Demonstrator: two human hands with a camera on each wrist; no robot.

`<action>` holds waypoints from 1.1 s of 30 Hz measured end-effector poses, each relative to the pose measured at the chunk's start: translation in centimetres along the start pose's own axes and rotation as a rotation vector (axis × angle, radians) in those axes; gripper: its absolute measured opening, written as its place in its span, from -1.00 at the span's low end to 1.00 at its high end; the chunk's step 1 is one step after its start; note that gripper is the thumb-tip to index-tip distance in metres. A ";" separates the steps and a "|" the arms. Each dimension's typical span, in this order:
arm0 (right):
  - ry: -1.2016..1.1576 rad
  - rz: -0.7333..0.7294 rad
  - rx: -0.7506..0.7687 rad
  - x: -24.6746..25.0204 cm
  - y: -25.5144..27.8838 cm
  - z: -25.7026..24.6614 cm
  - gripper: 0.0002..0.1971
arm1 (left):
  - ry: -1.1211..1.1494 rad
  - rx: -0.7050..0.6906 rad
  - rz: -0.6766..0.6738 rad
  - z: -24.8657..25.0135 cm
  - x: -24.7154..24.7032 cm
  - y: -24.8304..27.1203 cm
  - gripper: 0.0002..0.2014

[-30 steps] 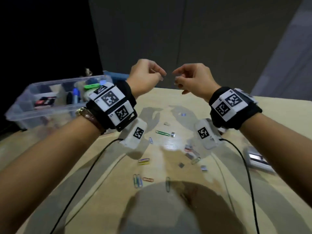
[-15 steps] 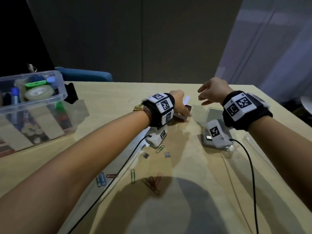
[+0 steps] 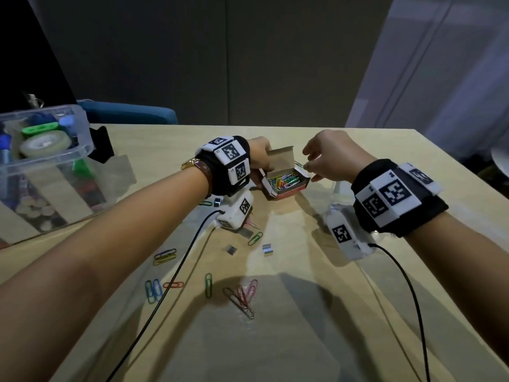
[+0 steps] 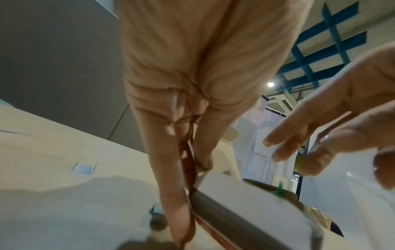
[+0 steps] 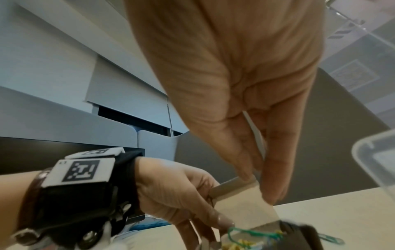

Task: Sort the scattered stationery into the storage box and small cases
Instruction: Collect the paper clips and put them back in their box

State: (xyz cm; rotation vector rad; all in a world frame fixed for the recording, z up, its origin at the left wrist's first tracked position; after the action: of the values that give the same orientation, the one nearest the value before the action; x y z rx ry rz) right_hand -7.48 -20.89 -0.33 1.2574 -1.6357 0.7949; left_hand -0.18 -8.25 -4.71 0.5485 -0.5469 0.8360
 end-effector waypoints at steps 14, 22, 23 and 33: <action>-0.953 -0.335 -0.131 -1.4 0.0 -4.8 -0.85 | 0.367 0.003 0.135 -0.8 7.3 6.3 -0.83; -1.147 -0.310 -0.223 -4.6 -1.0 -8.2 -0.86 | 0.953 0.174 0.147 -4.5 7.1 7.6 -0.61; -1.161 -0.310 -0.223 -5.0 -1.1 -8.4 -0.82 | 0.966 0.168 0.158 -4.9 7.3 7.7 -0.64; -1.187 -0.427 -0.244 -6.7 -1.0 -9.5 -0.82 | 0.953 0.091 0.275 -7.3 7.6 9.1 -0.69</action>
State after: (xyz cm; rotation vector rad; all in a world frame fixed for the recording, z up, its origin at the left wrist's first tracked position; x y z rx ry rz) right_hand -3.48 -10.21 -2.76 1.9501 -2.0894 -0.5531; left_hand -1.63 5.50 -3.09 0.1076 0.3017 1.2652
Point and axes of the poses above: each hand's wrist, its own y-axis away from the middle knuckle, its own x-axis out of the back of the hand, z = x × y, the point moved 5 cm from there along -y, towards the middle knuckle, and after that the axes turned 9 degrees about -x, right-handed, at the moved point
